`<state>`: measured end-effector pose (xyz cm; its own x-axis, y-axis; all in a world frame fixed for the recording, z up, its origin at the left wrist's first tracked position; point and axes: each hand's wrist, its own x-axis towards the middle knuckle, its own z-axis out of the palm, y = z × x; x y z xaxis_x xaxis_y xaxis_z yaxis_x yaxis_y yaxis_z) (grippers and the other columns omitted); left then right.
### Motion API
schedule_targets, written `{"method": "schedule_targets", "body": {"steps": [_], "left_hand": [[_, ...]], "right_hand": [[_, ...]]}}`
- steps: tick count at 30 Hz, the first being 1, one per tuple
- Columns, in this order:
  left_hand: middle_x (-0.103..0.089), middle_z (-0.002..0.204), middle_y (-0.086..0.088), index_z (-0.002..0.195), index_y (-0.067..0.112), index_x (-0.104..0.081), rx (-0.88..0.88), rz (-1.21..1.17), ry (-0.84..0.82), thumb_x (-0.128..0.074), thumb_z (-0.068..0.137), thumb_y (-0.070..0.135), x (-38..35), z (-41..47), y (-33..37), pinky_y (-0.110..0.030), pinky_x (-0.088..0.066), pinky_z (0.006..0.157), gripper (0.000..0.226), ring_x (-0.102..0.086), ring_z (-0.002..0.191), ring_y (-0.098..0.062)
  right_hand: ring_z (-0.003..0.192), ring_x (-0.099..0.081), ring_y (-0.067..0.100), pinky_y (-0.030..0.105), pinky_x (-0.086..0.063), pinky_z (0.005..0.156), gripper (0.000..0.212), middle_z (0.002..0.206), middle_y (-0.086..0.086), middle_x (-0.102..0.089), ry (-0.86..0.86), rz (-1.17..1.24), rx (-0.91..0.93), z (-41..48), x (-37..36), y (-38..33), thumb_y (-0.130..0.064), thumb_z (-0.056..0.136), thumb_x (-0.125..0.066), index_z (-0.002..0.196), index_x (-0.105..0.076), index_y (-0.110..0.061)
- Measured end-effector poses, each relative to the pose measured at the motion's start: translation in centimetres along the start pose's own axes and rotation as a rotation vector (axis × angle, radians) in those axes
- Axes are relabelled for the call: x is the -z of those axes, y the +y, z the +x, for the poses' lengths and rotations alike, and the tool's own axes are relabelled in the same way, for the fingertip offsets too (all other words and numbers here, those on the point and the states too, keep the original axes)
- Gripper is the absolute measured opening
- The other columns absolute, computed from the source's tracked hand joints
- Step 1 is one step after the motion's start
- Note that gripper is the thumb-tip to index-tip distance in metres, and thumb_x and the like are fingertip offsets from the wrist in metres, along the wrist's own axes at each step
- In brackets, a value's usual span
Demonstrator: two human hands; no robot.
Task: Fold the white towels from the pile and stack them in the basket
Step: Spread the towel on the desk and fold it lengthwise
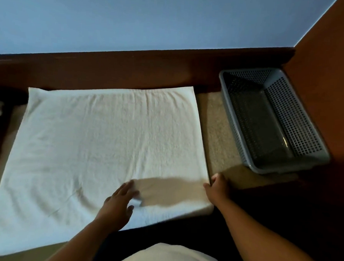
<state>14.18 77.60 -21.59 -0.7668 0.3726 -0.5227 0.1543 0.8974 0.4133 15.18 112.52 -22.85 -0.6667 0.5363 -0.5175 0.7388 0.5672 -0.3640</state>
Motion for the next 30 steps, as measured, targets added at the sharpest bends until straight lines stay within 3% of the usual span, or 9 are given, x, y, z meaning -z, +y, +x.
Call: {"method": "schedule_targets", "body": {"steps": [3,7,10,11,14,20,25,30], "left_hand": [[-0.005,0.167,0.018,0.149,0.036,-0.041,0.047,-0.039,0.036,-0.052,0.100,0.032,-0.6,-1.6,-0.4,-0.037,-0.030,0.116,0.050,-0.008,0.154,-0.005],[-0.003,0.164,0.021,0.151,0.035,-0.038,0.098,-0.016,0.026,-0.054,0.097,0.030,-1.2,-3.7,-2.7,-0.038,-0.021,0.120,0.056,-0.014,0.153,-0.005],[-0.013,0.160,0.019,0.143,0.034,-0.048,0.099,-0.004,0.058,-0.074,0.078,0.028,-0.6,-6.0,-6.1,-0.046,-0.038,0.110,0.070,-0.041,0.143,-0.010],[-0.011,0.160,0.019,0.145,0.034,-0.046,0.127,-0.002,0.060,-0.074,0.079,0.028,-0.2,-7.1,-7.7,-0.047,-0.037,0.111,0.072,-0.041,0.143,-0.009],[0.004,0.166,0.021,0.158,0.035,-0.020,0.289,-0.018,0.123,-0.047,0.101,0.033,1.0,-9.6,-12.6,-0.041,-0.010,0.123,0.064,-0.010,0.153,-0.005],[0.008,0.168,0.014,0.161,0.034,-0.006,0.516,-0.071,0.160,-0.040,0.103,0.039,3.5,-13.8,-22.2,-0.043,-0.009,0.123,0.067,-0.001,0.155,-0.009],[-0.001,0.169,0.008,0.160,0.032,-0.016,0.632,-0.156,0.279,-0.040,0.102,0.047,5.0,-14.7,-27.6,-0.045,-0.023,0.119,0.065,-0.012,0.154,-0.019],[-0.029,0.158,0.000,0.153,0.029,-0.035,0.645,-0.293,0.308,-0.052,0.097,0.041,6.1,-15.0,-30.2,-0.044,-0.039,0.111,0.059,-0.034,0.140,-0.027]], "right_hand": [[0.098,-0.053,0.042,0.046,-0.046,0.090,0.037,0.115,0.016,-0.051,0.134,-0.212,0.195,-1.8,-1.2,-0.6,-0.010,0.071,-0.069,0.106,-0.060,-0.014],[0.109,-0.053,0.032,0.042,-0.046,0.091,0.042,0.121,0.005,-0.051,0.000,-0.422,0.439,-4.4,-3.2,-3.3,-0.020,0.076,-0.063,0.118,-0.061,-0.023],[0.110,-0.053,0.028,0.040,-0.048,0.089,0.043,0.124,0.001,-0.050,-0.078,-0.489,0.543,-6.1,-5.7,-5.6,-0.022,0.078,-0.059,0.122,-0.059,-0.026],[0.108,-0.054,0.029,0.041,-0.049,0.087,0.043,0.121,0.001,-0.051,-0.091,-0.491,0.572,-7.0,-6.9,-6.9,-0.021,0.077,-0.060,0.119,-0.061,-0.026],[0.104,-0.056,0.030,0.041,-0.052,0.083,0.042,0.119,0.001,-0.051,-0.125,-0.517,0.649,-9.2,-10.1,-10.7,-0.020,0.073,-0.062,0.114,-0.062,-0.027],[0.122,-0.045,0.025,0.036,-0.047,0.095,0.048,0.140,-0.002,-0.037,-0.280,-0.653,0.837,-13.3,-15.6,-19.4,-0.027,0.086,-0.053,0.134,-0.048,-0.029],[0.126,-0.040,0.024,0.032,-0.042,0.100,0.058,0.144,-0.005,-0.030,-0.378,-0.701,0.941,-16.5,-20.5,-25.4,-0.031,0.089,-0.051,0.146,-0.038,-0.029],[0.138,-0.029,0.027,0.039,-0.037,0.106,0.065,0.157,-0.003,-0.019,-0.483,-0.819,1.092,-19.5,-24.4,-30.7,-0.032,0.092,-0.050,0.153,-0.026,-0.030]]}}
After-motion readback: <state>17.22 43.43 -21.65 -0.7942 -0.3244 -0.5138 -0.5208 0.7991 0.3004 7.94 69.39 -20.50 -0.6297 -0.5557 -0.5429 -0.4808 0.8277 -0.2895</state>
